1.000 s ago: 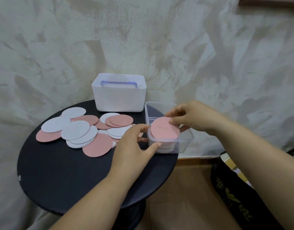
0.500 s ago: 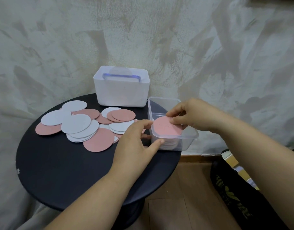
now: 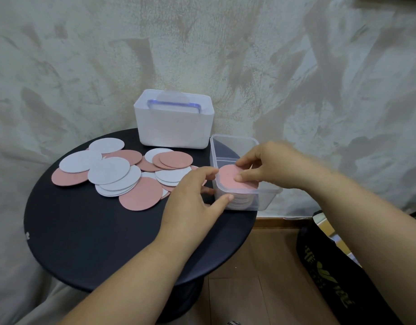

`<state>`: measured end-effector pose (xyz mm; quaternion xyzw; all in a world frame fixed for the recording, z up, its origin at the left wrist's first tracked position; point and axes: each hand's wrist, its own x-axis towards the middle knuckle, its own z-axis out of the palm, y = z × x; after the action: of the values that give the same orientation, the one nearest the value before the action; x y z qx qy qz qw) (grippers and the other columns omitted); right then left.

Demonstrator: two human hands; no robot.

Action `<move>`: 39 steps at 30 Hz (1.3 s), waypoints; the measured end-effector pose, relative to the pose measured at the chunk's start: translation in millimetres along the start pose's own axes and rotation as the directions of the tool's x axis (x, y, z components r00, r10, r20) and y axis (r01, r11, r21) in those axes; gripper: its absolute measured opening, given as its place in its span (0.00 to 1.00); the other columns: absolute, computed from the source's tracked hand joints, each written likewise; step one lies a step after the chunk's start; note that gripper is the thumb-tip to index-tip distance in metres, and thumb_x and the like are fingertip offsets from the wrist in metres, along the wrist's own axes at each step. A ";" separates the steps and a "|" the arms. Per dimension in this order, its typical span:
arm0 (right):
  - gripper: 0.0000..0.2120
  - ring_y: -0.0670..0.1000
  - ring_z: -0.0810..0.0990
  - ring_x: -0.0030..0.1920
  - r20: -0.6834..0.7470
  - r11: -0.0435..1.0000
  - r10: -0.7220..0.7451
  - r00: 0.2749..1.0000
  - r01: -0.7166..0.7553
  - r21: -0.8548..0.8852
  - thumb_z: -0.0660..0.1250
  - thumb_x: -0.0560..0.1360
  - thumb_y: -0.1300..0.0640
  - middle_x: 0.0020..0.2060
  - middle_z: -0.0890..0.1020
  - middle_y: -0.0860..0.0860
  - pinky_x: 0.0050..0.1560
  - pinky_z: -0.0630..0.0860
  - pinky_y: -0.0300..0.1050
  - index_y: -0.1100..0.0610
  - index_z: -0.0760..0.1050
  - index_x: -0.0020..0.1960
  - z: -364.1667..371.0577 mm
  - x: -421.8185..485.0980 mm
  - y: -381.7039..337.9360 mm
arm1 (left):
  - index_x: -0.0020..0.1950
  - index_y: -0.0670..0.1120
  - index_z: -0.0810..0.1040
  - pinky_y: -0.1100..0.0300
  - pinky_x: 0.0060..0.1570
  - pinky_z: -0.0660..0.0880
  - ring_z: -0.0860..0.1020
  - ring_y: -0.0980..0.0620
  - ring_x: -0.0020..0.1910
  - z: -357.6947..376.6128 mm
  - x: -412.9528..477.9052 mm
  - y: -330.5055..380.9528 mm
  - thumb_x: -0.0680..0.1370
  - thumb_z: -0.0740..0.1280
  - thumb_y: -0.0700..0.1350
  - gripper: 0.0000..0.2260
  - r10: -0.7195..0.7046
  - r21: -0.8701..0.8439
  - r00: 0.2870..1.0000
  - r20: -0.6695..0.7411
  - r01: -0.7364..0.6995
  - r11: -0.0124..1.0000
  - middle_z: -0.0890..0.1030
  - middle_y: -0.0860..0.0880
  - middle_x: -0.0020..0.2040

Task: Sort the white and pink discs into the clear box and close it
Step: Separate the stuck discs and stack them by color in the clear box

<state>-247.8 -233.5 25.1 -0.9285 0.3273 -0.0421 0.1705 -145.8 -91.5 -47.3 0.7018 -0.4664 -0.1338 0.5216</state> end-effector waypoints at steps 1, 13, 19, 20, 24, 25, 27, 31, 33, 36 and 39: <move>0.19 0.40 0.74 0.40 0.006 1.000 -0.006 1.000 0.006 -0.017 0.71 0.70 0.48 0.53 0.81 0.46 0.38 0.66 0.27 0.52 0.78 0.60 0.3 -0.1 -0.3 | 0.59 0.55 0.74 0.60 0.47 0.78 0.78 0.62 0.45 0.1 0.0 -0.1 0.70 0.73 0.47 0.19 0.001 0.001 1.000 0.000 -0.001 1.000 0.76 0.59 0.55; 0.16 0.40 0.73 0.57 -0.426 0.893 0.099 0.899 0.109 0.436 0.66 0.75 0.54 0.56 0.74 0.42 0.58 0.71 0.31 0.50 0.74 0.63 19.1 -30.8 21.8 | 0.58 0.60 0.73 0.71 0.44 0.75 0.78 0.65 0.45 -1.9 -4.9 0.6 0.72 0.72 0.45 0.18 0.017 -0.030 1.000 0.014 -0.017 0.999 0.76 0.63 0.53; 0.31 0.42 0.62 0.70 -0.193 0.613 0.263 0.945 -0.009 0.790 0.61 0.75 0.46 0.73 0.62 0.45 0.72 0.59 0.45 0.52 0.56 0.75 56.9 -52.9 23.1 | 0.54 0.63 0.70 0.71 0.44 0.75 0.77 0.66 0.46 -1.5 -18.9 7.7 0.72 0.72 0.44 0.19 0.003 -0.074 1.000 -0.030 -0.005 0.997 0.74 0.64 0.52; 0.31 0.43 0.61 0.71 -0.191 0.588 0.265 0.945 -0.002 0.809 0.61 0.75 0.47 0.73 0.61 0.46 0.73 0.59 0.47 0.52 0.55 0.75 60.4 -57.2 19.5 | 0.57 0.60 0.71 0.68 0.46 0.76 0.77 0.65 0.47 -0.6 -23.0 7.9 0.72 0.72 0.44 0.19 -0.005 -0.085 1.000 -0.024 0.003 0.996 0.74 0.63 0.53; 0.28 0.40 0.62 0.70 -0.237 0.540 0.292 0.927 0.045 0.841 0.59 0.77 0.50 0.71 0.64 0.42 0.72 0.61 0.47 0.50 0.55 0.75 69.9 -78.4 6.3 | 0.61 0.59 0.71 0.61 0.50 0.78 0.76 0.64 0.52 -1.4 -38.4 9.1 0.72 0.71 0.45 0.20 -0.018 -0.144 1.000 -0.022 0.015 0.990 0.75 0.62 0.57; 0.26 0.38 0.66 0.68 -0.249 0.523 0.285 0.925 0.067 0.849 0.59 0.77 0.51 0.68 0.68 0.38 0.70 0.64 0.46 0.48 0.58 0.73 72.5 -84.2 4.2 | 0.60 0.61 0.70 0.61 0.51 0.78 0.76 0.65 0.53 -3.2 -41.4 9.6 0.72 0.71 0.45 0.21 -0.023 -0.158 0.999 -0.023 0.019 0.987 0.75 0.63 0.56; 0.19 0.38 0.72 0.62 -0.268 0.493 0.299 0.916 0.093 0.865 0.60 0.76 0.51 0.57 0.74 0.31 0.66 0.68 0.44 0.41 0.64 0.66 76.3 -94.3 1.5 | 0.57 0.65 0.68 0.63 0.52 0.77 0.76 0.65 0.55 -6.8 -47.4 10.4 0.71 0.72 0.46 0.22 -0.049 -0.185 0.999 -0.013 0.045 0.982 0.75 0.65 0.56; 0.20 0.44 0.71 0.62 -0.311 0.506 0.396 0.864 0.076 0.859 0.60 0.77 0.51 0.62 0.71 0.42 0.67 0.68 0.50 0.45 0.62 0.68 69.4 -87.0 11.9 | 0.67 0.60 0.64 0.58 0.60 0.73 0.68 0.63 0.63 -4.8 -55.5 14.2 0.66 0.76 0.51 0.33 -0.066 -0.119 0.997 -0.047 0.060 0.991 0.67 0.62 0.64; 0.24 0.45 0.69 0.65 -0.314 0.546 0.399 0.861 0.052 0.836 0.59 0.78 0.49 0.64 0.68 0.42 0.68 0.66 0.48 0.49 0.59 0.72 60.6 -68.9 20.3 | 0.70 0.57 0.61 0.54 0.65 0.69 0.63 0.61 0.68 1.5 -54.5 19.9 0.63 0.77 0.54 0.40 -0.032 -0.014 0.997 -0.076 0.031 0.999 0.62 0.59 0.68; 0.28 0.48 0.63 0.71 -0.317 0.614 0.387 0.866 0.014 0.789 0.59 0.78 0.46 0.72 0.63 0.47 0.65 0.62 0.43 0.51 0.56 0.74 50.5 -36.2 34.9 | 0.74 0.55 0.55 0.58 0.70 0.59 0.54 0.58 0.72 12.1 -48.2 32.0 0.62 0.75 0.58 0.46 -0.010 0.114 0.998 -0.069 0.018 0.993 0.53 0.57 0.73; 0.29 0.49 0.61 0.72 -0.244 0.588 0.367 0.898 -0.021 0.808 0.59 0.78 0.47 0.74 0.60 0.50 0.66 0.59 0.44 0.53 0.54 0.75 47.4 -14.3 44.6 | 0.74 0.55 0.54 0.59 0.70 0.59 0.52 0.57 0.72 18.9 -40.3 35.2 0.63 0.74 0.60 0.46 -0.021 0.174 0.998 -0.065 0.032 0.984 0.51 0.55 0.73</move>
<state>-276.4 -243.4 -34.3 -0.6873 0.4030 -0.3441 0.4969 -198.0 -71.7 -37.1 0.7549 -0.4502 -0.0775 0.4705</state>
